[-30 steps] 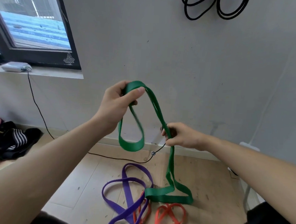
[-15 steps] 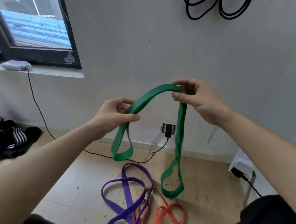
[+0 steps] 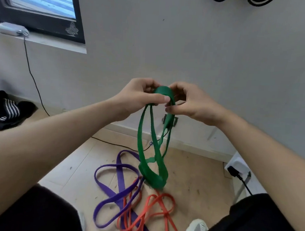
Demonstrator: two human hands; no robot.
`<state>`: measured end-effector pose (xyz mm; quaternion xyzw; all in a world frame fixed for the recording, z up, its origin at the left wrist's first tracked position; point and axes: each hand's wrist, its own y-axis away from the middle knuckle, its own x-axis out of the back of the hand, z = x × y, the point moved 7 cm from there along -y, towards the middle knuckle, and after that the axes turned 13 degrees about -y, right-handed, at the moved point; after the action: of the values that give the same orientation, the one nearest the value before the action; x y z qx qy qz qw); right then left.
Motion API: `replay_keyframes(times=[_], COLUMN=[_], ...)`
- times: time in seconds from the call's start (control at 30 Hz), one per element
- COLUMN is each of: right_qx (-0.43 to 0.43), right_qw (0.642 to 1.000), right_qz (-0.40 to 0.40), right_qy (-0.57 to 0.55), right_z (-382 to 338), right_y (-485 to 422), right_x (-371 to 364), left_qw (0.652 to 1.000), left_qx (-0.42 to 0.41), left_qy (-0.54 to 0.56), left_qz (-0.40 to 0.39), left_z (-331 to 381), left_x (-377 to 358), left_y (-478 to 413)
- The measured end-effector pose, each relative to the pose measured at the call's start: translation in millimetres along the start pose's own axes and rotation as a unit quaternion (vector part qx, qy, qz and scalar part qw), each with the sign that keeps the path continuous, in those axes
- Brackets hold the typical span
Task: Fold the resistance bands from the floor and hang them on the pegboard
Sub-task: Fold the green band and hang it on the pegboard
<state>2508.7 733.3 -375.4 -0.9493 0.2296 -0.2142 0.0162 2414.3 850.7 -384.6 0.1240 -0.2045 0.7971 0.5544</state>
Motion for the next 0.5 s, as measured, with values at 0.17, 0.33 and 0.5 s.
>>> replay_keyframes(times=[0.17, 0.33, 0.5], right_qx=[-0.114, -0.101, -0.052], right_qw=[0.991, 0.993, 0.994], right_qz=[-0.077, -0.024, 0.017], right_qy=[0.003, -0.057, -0.094], right_z=[49.9, 40.0, 18.5], right_y=[7.4, 3.9, 0.7], right_x=[-23.8, -7.1, 8.8], left_qw=[0.999, 0.998, 0.999], left_qx=[0.0, 0.012, 0.027], left_qy=[0.048, 0.052, -0.007], left_qz=[0.018, 0.037, 0.029], left_z=[1.7, -7.9, -19.5], left_x=[5.5, 19.2, 28.3], left_y=[-0.8, 0.6, 5.7])
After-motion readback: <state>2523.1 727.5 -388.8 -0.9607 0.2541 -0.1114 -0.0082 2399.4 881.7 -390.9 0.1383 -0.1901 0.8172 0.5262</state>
